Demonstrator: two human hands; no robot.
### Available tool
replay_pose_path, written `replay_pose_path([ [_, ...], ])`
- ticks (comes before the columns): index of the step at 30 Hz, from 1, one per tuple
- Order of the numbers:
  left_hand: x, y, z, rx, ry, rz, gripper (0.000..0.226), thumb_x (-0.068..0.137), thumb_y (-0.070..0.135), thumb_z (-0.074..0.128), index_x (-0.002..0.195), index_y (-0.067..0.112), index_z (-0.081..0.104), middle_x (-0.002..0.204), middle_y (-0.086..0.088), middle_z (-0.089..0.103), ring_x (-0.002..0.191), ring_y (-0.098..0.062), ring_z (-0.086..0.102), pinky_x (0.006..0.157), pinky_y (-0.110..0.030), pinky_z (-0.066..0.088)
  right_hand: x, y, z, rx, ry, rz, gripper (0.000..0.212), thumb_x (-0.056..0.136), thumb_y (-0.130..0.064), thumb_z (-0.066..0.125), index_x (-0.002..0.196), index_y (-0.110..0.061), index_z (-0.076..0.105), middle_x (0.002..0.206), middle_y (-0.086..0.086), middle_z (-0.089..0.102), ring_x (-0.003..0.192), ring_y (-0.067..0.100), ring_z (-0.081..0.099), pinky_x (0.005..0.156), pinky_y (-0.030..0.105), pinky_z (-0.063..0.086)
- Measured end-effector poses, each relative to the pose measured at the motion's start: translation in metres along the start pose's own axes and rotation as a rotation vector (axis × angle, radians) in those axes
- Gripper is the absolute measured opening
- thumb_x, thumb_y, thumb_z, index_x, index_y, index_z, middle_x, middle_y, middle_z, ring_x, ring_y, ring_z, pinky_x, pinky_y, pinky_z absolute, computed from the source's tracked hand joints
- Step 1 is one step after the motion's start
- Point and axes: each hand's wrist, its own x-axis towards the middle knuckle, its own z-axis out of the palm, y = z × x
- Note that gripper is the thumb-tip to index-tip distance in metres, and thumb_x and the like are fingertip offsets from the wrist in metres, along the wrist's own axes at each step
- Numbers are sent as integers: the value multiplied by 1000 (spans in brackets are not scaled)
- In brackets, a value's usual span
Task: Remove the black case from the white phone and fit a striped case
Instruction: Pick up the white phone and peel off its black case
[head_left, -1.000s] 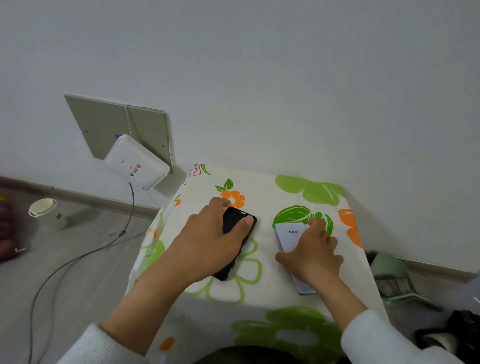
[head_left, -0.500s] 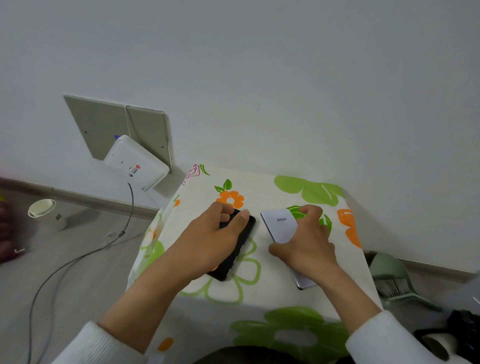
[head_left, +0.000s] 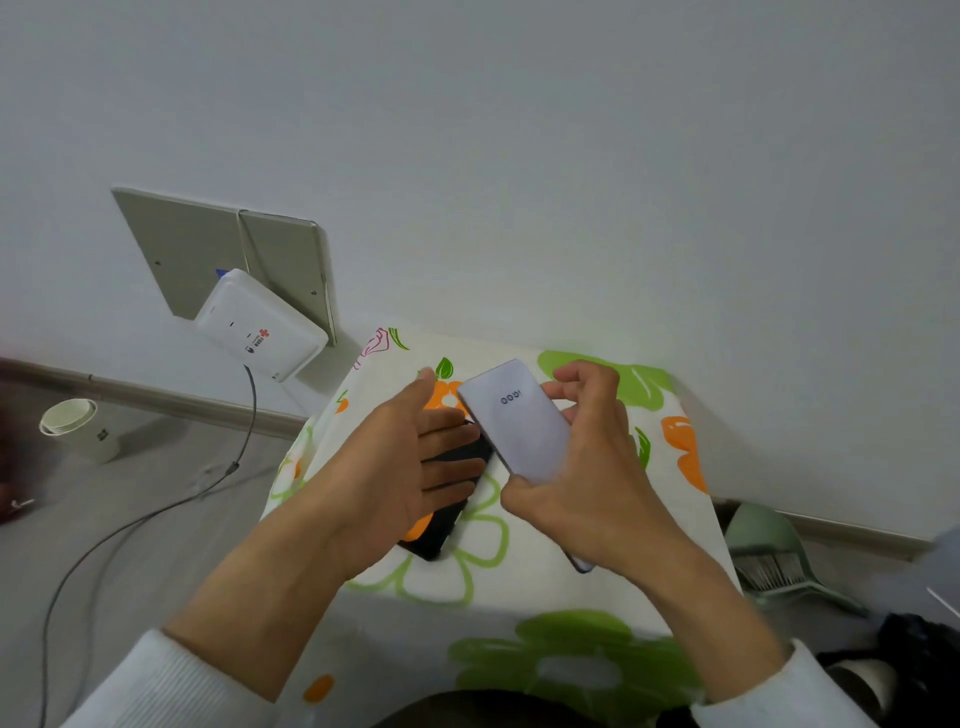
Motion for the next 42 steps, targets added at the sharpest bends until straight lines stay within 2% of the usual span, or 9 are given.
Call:
replay_pose_path([
  [4, -3, 0, 2, -96, -92, -35, 68, 97, 61, 41, 125, 4, 65, 119, -19, 76, 115, -36, 69, 106, -48, 48, -5, -3, 1, 21, -28, -48, 81, 54, -36, 70, 119, -42, 23, 119, -17, 38, 107, 15, 43, 81, 42, 51],
  [8, -7, -3, 4, -182, -229, -67, 78, 93, 66, 39, 121, 2, 71, 111, -20, 77, 97, -33, 76, 75, -40, 63, -6, -6, 1, 17, -47, -68, 84, 52, -38, 70, 120, -43, 22, 120, -19, 37, 108, 13, 42, 79, 33, 48],
  [15, -10, -7, 5, -330, -395, -108, 82, 92, 71, 37, 133, 4, 61, 110, -22, 75, 78, -34, 76, 58, -35, 60, -7, -12, 2, 26, -76, -112, 86, 53, -34, 74, 122, -42, 23, 120, -21, 38, 108, 11, 43, 83, 43, 50],
  [22, -9, -9, 1, -378, -432, -92, 81, 93, 68, 39, 131, 2, 65, 110, -23, 75, 77, -36, 76, 56, -36, 59, -6, -14, 2, 21, -116, -121, 85, 54, -34, 75, 122, -41, 24, 120, -19, 38, 108, 9, 42, 88, 42, 48],
  [25, -7, -11, -2, -362, -424, -60, 79, 92, 69, 37, 127, 6, 69, 119, -19, 74, 89, -34, 76, 66, -37, 61, -5, -15, 2, 27, -150, -123, 85, 56, -34, 74, 123, -43, 23, 119, -21, 37, 109, 8, 39, 90, 43, 47],
  [31, -4, -13, -9, -373, -399, -23, 75, 92, 69, 40, 127, 10, 70, 132, -18, 69, 107, -35, 72, 79, -41, 60, 0, -17, 1, 33, -231, -144, 86, 58, -39, 76, 125, -46, 23, 120, -46, 21, 112, -5, 33, 91, 45, 46],
  [35, -5, -10, -17, -448, -377, -37, 74, 88, 67, 51, 127, 6, 69, 134, -23, 66, 114, -41, 68, 65, -40, 60, 4, -15, -4, 47, -262, -119, 98, 52, -59, 81, 129, -46, 22, 132, -23, 34, 120, 7, 38, 100, 44, 40],
  [39, -4, -7, -27, -478, -325, 15, 74, 88, 65, 52, 124, 3, 70, 134, -25, 65, 121, -43, 65, 84, -47, 60, 10, -6, -9, 77, -230, -61, 103, 45, -76, 74, 129, -49, 22, 137, -18, 36, 122, 8, 40, 101, 44, 41],
  [42, -5, -5, -34, -509, -266, 68, 72, 85, 60, 58, 132, 5, 65, 136, -23, 65, 124, -41, 63, 103, -51, 48, 12, 2, -7, 10, -240, -46, 110, 41, -80, 75, 131, -49, 19, 136, -18, 35, 124, 13, 39, 102, 45, 40],
])
